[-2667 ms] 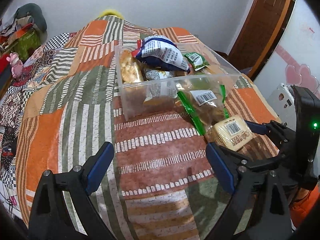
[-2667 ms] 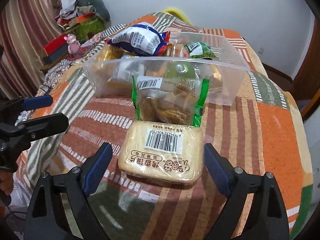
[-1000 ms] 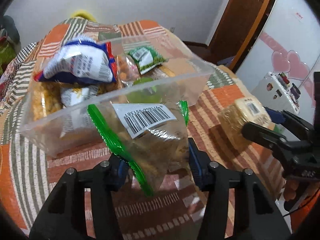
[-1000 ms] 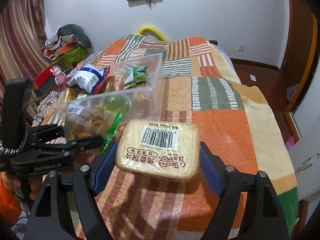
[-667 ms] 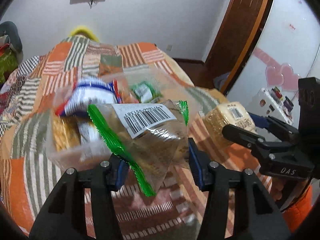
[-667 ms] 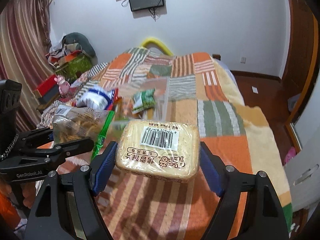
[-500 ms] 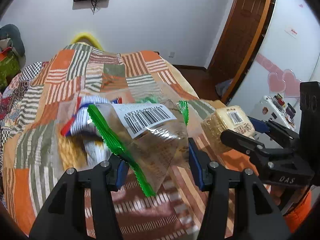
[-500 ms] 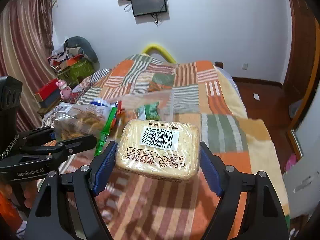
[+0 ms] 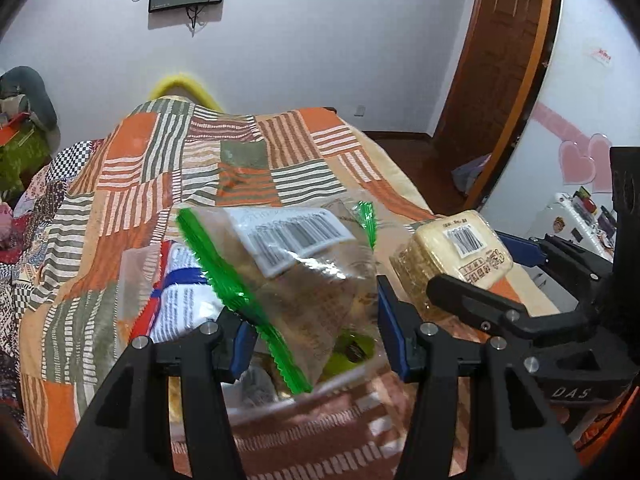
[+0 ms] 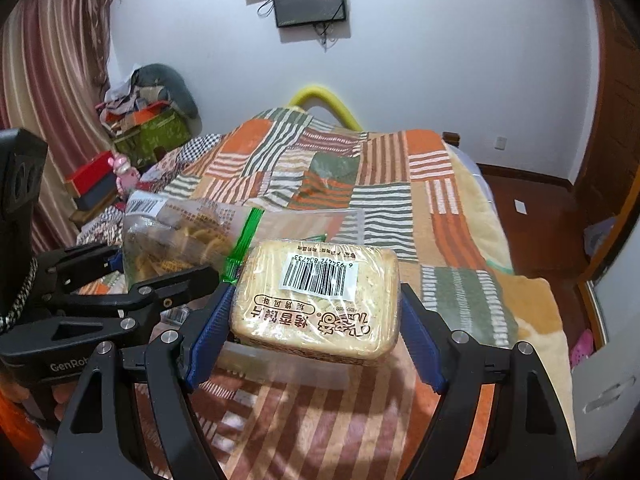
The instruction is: Organize snacks
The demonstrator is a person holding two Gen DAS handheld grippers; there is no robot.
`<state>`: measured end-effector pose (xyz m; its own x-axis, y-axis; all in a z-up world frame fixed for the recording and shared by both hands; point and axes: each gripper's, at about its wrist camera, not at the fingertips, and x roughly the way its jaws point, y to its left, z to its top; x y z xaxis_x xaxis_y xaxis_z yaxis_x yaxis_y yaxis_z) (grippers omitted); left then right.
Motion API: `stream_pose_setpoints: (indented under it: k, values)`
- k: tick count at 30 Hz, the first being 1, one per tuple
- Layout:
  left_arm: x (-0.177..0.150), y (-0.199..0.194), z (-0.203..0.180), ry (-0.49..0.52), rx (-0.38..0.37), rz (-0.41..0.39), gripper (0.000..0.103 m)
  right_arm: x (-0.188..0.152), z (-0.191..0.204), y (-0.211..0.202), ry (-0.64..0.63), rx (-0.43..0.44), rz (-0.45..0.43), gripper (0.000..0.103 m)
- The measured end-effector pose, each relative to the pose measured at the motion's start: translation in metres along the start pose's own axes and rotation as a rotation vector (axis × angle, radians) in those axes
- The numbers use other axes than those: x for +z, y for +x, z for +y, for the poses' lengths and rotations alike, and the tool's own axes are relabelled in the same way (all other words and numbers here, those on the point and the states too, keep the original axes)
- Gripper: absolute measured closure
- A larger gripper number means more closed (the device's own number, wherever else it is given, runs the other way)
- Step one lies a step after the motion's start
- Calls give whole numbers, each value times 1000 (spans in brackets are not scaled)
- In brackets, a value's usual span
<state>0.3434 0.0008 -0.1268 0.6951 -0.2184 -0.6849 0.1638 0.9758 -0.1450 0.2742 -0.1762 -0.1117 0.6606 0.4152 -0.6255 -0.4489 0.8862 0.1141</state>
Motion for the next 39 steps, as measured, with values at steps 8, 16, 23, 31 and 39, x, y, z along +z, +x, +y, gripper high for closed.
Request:
stream_pose_setpoints:
  k: [8,16,23,31,39]
  values:
    - [0,5,16,-31,7,1,48,0,4,13,-44,13,18,26]
    - [-4,-24,11,-15,20,-36,47,3,9,-6,-65,15,-10,26]
    - [-9,-98,4,-2,55,-153,41,3,8,-53,-39,17,-83,26]
    - [-22,-209,-19,18,112,-372,28,8,34,-133,-45,15,-232,26]
    - [-50,-281,-44,33,138,-504,16,1,57,-202,-23,27,-377,26]
